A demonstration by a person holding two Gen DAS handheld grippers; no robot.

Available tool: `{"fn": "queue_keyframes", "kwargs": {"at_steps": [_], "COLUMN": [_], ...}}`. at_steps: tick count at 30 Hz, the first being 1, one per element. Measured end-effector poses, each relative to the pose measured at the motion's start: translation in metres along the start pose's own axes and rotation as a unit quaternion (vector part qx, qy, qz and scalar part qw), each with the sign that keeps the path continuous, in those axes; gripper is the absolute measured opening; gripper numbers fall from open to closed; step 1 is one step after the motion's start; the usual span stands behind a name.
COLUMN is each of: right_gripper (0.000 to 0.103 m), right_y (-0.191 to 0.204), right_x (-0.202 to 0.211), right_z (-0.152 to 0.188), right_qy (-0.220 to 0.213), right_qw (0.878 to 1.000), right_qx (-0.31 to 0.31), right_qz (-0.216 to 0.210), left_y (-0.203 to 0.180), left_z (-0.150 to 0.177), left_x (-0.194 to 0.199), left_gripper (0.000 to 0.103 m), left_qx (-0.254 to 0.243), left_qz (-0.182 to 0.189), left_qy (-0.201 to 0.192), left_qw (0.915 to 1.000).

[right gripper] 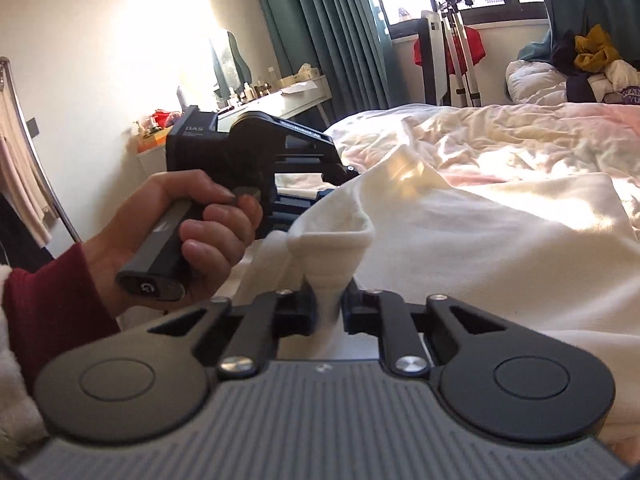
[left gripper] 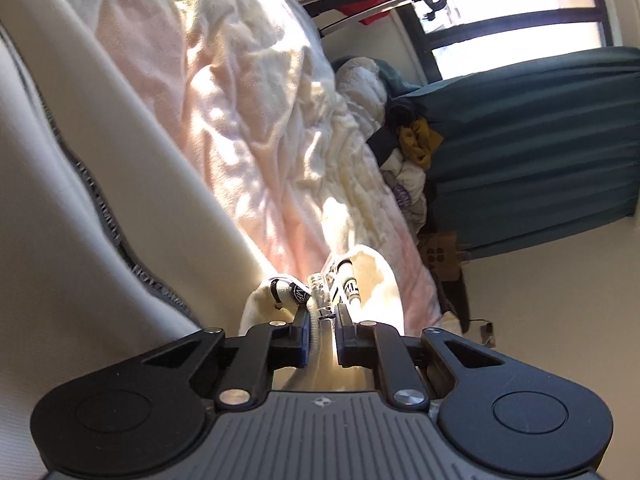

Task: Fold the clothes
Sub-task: 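Pinch the sweatpants fabric with the right gripper and release it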

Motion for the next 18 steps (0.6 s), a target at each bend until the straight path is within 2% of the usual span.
{"fn": "queue_keyframes", "kwargs": {"at_steps": [2,6,11,12,14,15,17,18], "right_gripper": [0.011,0.010,0.010,0.010,0.012,0.013,0.014,0.015], "right_y": [0.010,0.032,0.035,0.033,0.028,0.026,0.025,0.024], "right_x": [0.003,0.001,-0.026,-0.029,-0.031,-0.032,-0.027,-0.025], "right_z": [0.000,0.011,0.030,0.033,0.035,0.036,0.034,0.033], "right_qy": [-0.002,0.008,0.055,0.061,0.071,0.074,0.076,0.077], "right_qw": [0.999,0.991,0.982,0.983,0.986,0.988,0.990,0.992], "right_qx": [0.040,0.136,0.178,0.174,0.150,0.139,0.115,0.103], "right_qz": [-0.007,0.003,0.021,0.022,0.017,0.012,-0.002,-0.010], "left_y": [0.003,0.022,0.020,0.018,0.012,0.008,-0.002,-0.006], "left_z": [-0.006,-0.008,-0.008,-0.007,-0.005,-0.002,0.003,0.006], "left_x": [0.000,-0.012,-0.013,-0.011,-0.002,0.003,0.015,0.026], "left_gripper": [0.011,0.012,0.013,0.019,0.035,0.047,0.052,0.055], "left_qx": [0.003,0.001,-0.021,-0.029,-0.056,-0.076,-0.119,-0.123], "left_qz": [-0.004,-0.040,-0.038,-0.044,-0.068,-0.087,-0.125,-0.132], "left_qy": [-0.007,-0.001,-0.005,-0.009,-0.020,-0.022,-0.026,-0.030], "left_qw": [1.0000,0.9992,0.9990,0.9985,0.9959,0.9931,0.9847,0.9831]}}
Point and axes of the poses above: each gripper's, at about its wrist camera, not at the fingertips, and x roughly against the way its jaws point, y to its left, z to its underside, the point moved 8 cm from there along -x, roughly the way its jaws point, and after that the axes turned 3 degrees about -x, right-handed, at the moved point
